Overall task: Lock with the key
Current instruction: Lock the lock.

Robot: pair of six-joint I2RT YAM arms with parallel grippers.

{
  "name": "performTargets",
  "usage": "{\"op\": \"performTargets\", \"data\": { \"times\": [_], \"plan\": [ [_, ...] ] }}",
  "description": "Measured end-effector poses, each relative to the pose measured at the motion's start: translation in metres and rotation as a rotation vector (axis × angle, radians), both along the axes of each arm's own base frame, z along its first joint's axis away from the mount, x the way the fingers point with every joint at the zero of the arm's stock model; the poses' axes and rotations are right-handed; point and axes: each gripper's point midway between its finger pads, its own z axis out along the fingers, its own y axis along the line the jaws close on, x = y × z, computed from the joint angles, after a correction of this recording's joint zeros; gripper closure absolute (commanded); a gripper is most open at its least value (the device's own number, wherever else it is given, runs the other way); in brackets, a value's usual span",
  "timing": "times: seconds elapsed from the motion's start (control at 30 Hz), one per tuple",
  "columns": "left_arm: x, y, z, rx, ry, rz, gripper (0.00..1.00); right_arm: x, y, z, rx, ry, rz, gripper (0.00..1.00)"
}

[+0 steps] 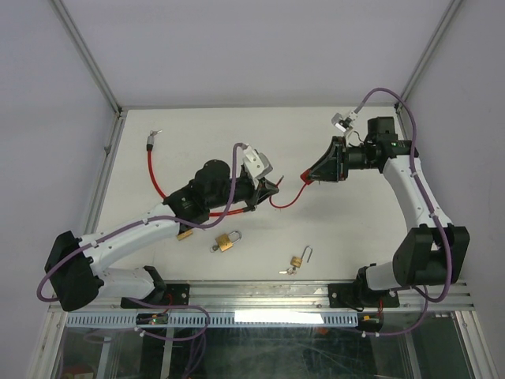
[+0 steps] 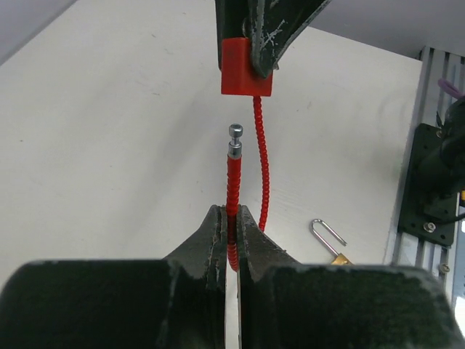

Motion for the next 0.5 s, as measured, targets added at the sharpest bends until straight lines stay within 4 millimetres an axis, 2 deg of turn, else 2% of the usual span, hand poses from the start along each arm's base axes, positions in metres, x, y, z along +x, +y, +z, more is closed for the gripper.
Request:
{"op": "performTargets", "data": {
  "times": [0.17,0.37,0.5],
  "plan": [
    [-0.007,-0.004,0.005,0.029,0.049,-0.058,1.0,-0.003,0.004,-0.004,0.074,0.061,0.024,1.0],
    [0.004,-0.007,0.003,0.034,0.14,-0.093,1.0,-0.003,0.006,-0.017,0.108,0.145,0.025,1.0],
    [0.01,0.0,-0.002,0.019,0.218,-0.096,1.0,0.0,0.007,-0.027,0.113,0.201,0.007,1.0]
  ]
}}
